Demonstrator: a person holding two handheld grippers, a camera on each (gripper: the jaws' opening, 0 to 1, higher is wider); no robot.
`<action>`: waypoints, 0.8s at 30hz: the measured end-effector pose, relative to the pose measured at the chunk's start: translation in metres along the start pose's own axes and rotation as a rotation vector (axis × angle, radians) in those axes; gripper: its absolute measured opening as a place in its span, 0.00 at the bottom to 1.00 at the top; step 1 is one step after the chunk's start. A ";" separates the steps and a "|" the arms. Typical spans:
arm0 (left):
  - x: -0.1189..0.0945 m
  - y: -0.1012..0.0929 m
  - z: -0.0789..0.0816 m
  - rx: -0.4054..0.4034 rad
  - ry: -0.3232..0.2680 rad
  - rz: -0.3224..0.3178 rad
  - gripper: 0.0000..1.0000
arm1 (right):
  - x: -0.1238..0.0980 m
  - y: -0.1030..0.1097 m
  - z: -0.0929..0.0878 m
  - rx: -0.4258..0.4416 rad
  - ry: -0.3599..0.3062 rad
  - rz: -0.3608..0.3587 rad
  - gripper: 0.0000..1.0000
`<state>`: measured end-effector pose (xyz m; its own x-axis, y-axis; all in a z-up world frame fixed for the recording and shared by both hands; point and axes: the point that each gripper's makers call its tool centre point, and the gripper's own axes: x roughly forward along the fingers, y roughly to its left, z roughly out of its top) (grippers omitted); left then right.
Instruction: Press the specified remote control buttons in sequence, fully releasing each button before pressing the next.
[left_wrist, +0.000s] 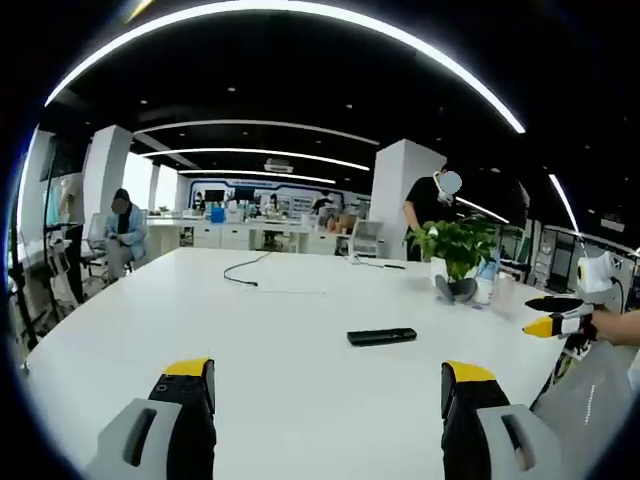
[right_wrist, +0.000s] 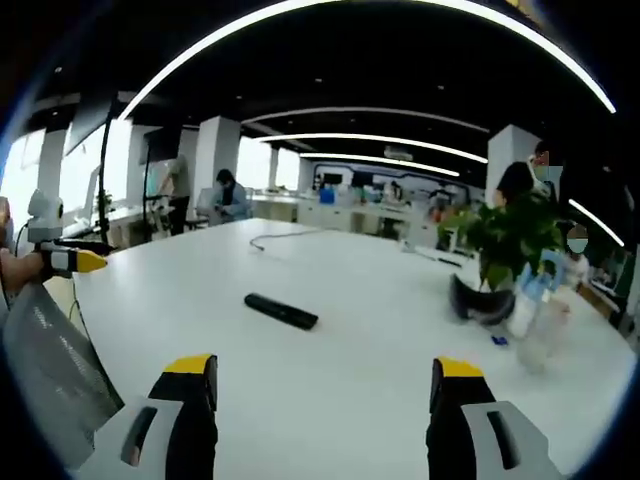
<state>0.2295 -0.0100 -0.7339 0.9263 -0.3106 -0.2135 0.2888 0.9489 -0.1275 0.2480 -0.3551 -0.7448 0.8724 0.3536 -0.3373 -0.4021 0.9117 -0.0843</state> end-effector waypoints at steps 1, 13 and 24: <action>0.000 0.000 0.000 0.002 -0.001 0.000 0.98 | 0.000 0.000 0.000 0.000 0.000 0.000 0.86; -0.002 0.004 -0.003 0.011 0.009 0.012 0.94 | 0.000 0.004 0.001 0.019 -0.001 0.018 0.84; -0.002 0.003 -0.003 0.004 0.010 0.003 0.92 | 0.003 0.009 -0.005 -0.048 0.039 0.034 0.83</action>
<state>0.2279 -0.0071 -0.7371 0.9245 -0.3086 -0.2238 0.2873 0.9499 -0.1229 0.2451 -0.3467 -0.7507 0.8470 0.3747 -0.3771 -0.4447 0.8881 -0.1164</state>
